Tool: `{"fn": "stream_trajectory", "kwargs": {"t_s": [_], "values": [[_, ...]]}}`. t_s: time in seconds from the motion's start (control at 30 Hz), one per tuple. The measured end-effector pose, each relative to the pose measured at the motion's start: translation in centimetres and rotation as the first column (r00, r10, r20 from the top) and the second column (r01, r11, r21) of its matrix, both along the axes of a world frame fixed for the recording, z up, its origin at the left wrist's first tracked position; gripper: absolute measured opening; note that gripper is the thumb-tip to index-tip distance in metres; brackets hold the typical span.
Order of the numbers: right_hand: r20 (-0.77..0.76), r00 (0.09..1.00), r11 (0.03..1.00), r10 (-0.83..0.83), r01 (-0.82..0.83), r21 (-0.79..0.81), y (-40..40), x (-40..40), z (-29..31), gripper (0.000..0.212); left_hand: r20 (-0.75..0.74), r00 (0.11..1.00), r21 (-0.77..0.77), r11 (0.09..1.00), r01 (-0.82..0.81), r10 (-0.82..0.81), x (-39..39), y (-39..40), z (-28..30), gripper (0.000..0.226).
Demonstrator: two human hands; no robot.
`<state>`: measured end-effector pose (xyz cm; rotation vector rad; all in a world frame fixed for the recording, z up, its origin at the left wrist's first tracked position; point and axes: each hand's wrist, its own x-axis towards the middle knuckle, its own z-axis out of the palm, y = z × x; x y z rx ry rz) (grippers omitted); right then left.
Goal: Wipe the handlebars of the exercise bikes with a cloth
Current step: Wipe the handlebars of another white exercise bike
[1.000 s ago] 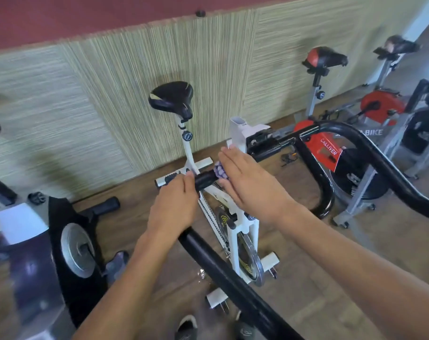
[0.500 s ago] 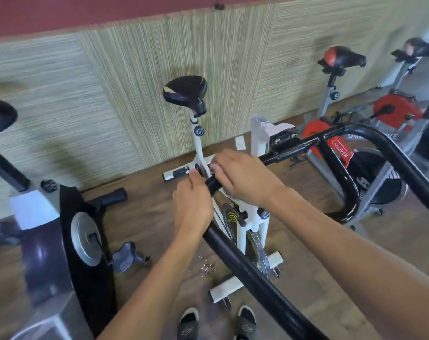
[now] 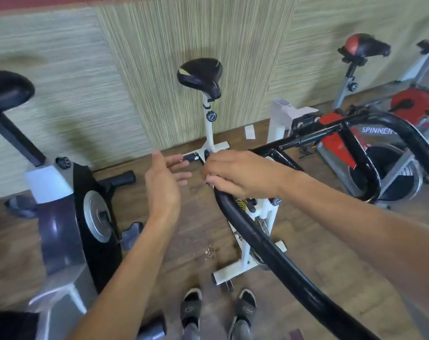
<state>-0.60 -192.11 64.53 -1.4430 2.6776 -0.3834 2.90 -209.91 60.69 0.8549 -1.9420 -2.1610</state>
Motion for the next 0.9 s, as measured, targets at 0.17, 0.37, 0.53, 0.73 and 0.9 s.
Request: {"fn": "stream_trajectory", "kwargs": {"t_s": [0.17,0.37,0.53,0.73,0.9], "values": [[0.012,0.976,0.974,-0.218,0.218,-0.065,-0.5,0.4,-0.1,0.037,0.018,0.991,-0.083,0.988,0.132,-0.131,1.1,0.5,0.5,0.062],[0.036,0.989,0.983,-0.143,0.147,-0.111,0.9,6.9,-0.9,0.044,0.026,0.914,-0.065,0.912,0.405,-0.405,-1.8,2.2,2.8,0.066],[0.232,0.949,0.965,-0.215,0.243,-0.102,5.4,11.6,-0.4,0.051,0.105,0.790,-0.222,0.760,0.610,-0.604,-3.4,4.3,4.4,0.066],[0.025,0.871,0.822,-0.491,0.472,-0.320,8.3,8.3,2.3,0.042,0.209,0.728,-0.287,0.670,0.684,-0.653,-3.9,6.8,3.4,0.067],[-0.118,0.813,0.821,-0.571,0.569,-0.050,7.2,2.3,-0.3,0.047,0.288,0.763,-0.590,0.521,0.617,-0.578,-3.5,8.5,2.4,0.063]]}}
